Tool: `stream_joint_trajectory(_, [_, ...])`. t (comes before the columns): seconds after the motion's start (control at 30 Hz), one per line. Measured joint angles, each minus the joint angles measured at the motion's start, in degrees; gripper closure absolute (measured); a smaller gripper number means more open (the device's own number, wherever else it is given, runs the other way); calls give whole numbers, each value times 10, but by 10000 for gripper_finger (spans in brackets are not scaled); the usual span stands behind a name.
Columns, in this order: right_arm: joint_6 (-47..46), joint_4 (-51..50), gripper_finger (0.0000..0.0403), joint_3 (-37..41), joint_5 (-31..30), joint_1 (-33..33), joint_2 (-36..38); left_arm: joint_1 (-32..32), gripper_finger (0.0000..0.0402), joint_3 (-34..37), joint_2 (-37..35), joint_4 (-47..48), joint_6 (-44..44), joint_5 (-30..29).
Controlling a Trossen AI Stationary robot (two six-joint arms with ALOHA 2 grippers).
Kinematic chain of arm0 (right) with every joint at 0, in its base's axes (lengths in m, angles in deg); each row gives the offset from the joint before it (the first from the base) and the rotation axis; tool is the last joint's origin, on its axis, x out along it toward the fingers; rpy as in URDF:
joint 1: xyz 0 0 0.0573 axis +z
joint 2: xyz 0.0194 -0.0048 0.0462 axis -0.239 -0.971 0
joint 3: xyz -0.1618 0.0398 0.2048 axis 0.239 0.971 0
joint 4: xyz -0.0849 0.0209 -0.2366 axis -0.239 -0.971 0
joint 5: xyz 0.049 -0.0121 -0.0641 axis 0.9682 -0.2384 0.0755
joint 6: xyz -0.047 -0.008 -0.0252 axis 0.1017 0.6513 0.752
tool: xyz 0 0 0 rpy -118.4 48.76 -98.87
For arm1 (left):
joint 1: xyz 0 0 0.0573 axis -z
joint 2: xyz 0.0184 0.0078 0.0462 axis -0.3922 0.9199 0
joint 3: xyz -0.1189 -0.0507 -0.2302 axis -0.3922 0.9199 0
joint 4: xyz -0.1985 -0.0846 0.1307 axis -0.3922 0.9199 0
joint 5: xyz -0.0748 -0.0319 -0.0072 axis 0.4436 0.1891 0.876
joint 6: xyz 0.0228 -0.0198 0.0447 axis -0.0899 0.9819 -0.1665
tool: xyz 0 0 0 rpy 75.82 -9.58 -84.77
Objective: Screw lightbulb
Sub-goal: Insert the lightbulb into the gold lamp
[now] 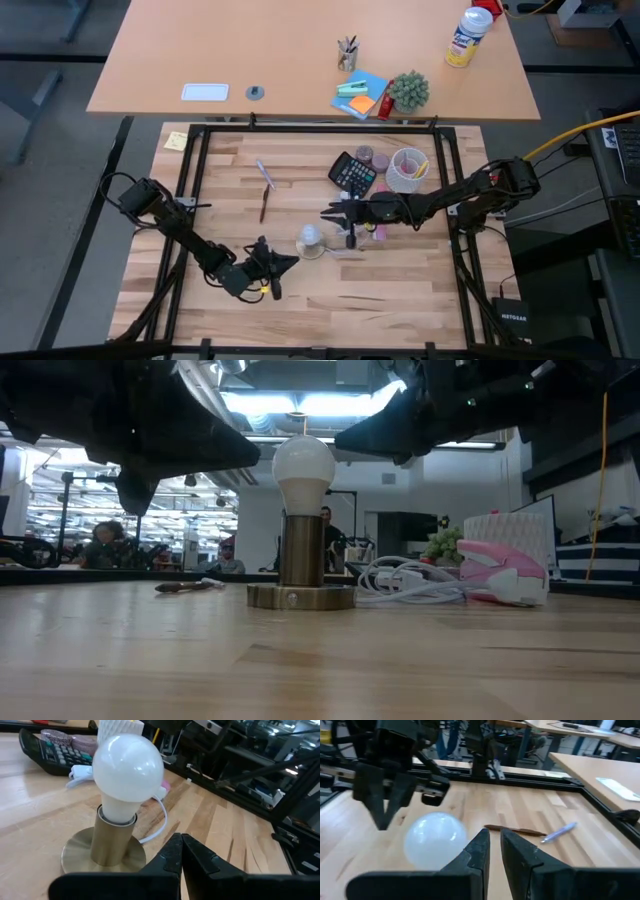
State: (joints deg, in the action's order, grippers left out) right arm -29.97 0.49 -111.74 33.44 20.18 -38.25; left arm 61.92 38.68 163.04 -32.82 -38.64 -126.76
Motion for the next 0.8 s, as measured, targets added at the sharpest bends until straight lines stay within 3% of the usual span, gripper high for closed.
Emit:
stream_joint_trajectory(0.47, [-2, -18, 352, 0, -4, 0, 0, -15, 402, -1, 0, -21, -23, 2])
stream_joint_trajectory(0.8, [0, -31, 352, 0, -22, 0, 0, -41, 401, -37, 0, -36, -102, 56])
